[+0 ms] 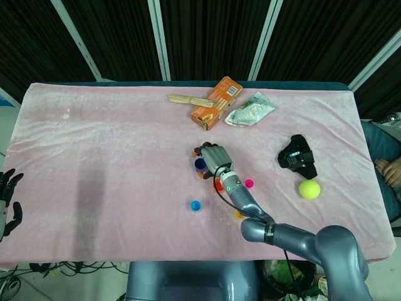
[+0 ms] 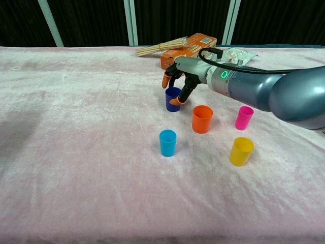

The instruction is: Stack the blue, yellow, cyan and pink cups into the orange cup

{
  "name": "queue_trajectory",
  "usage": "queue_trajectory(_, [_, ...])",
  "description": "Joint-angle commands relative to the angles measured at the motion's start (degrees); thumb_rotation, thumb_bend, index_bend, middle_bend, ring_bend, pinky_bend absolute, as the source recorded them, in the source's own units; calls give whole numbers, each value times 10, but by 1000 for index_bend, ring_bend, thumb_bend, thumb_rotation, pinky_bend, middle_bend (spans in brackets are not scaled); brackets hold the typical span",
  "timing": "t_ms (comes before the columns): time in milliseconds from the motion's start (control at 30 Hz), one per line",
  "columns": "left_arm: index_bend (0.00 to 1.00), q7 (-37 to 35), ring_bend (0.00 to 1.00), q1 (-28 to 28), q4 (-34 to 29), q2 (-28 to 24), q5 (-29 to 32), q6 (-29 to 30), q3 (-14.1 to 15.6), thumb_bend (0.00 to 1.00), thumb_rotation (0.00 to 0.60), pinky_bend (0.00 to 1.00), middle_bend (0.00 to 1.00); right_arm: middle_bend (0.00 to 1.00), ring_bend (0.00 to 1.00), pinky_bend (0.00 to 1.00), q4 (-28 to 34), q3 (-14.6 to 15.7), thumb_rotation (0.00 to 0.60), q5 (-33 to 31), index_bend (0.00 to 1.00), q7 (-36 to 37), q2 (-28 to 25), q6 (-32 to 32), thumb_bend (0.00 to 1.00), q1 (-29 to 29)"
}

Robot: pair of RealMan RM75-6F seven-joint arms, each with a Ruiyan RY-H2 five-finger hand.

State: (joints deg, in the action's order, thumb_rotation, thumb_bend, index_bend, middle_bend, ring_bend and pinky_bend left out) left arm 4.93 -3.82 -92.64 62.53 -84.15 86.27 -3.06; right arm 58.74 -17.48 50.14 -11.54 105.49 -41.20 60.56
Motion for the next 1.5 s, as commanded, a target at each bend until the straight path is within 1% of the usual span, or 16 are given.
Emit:
queue_trajectory(33, [102, 1, 0, 0, 0, 0, 0, 0, 0, 707, 600, 0, 37, 314, 151, 204, -3, -2, 600, 1, 360, 1, 2, 2, 221, 1])
queue_trajectory(333, [102, 0, 0, 2, 0, -1, 0, 4, 0, 707, 600, 0, 37, 314, 150, 204, -1, -6, 600, 6, 360, -1, 5, 4, 221, 1])
queue_trajectory(667, [102, 2, 0, 1, 0, -1, 2, 1, 0, 707, 600, 0, 37, 319, 150, 204, -13, -7, 600, 6, 360, -2, 6, 10, 221, 0])
queue_trajectory(867, [102, 2, 0, 1, 0, -1, 1, 2, 0, 707, 600, 0, 37, 341, 151, 204, -14, -7, 600, 2, 368, -5, 4, 17, 222, 0])
queue_trajectory(1133, [102, 4, 0, 2, 0, -2, 2, 2, 0, 707, 600, 0, 37, 396, 172, 204, -17, -9, 600, 5, 426, -2, 9, 16, 239, 0])
queue_trajectory(1300, [102, 3, 0, 2, 0, -2, 3, 2, -1, 707, 600, 0, 37, 440, 205, 204, -22, -11, 600, 14, 504, 7, 12, 8, 281, -3])
queue_trajectory(1400, [102, 4, 0, 2, 0, -2, 2, 1, 0, 707, 600, 0, 37, 446, 210, 204, -22, -14, 600, 21, 516, 12, 13, -4, 294, -6])
queue_trajectory(1500, [102, 4, 0, 2, 0, -2, 2, 1, 0, 707, 600, 0, 37, 448, 211, 204, -10, -18, 600, 27, 516, 15, 2, -8, 296, -9])
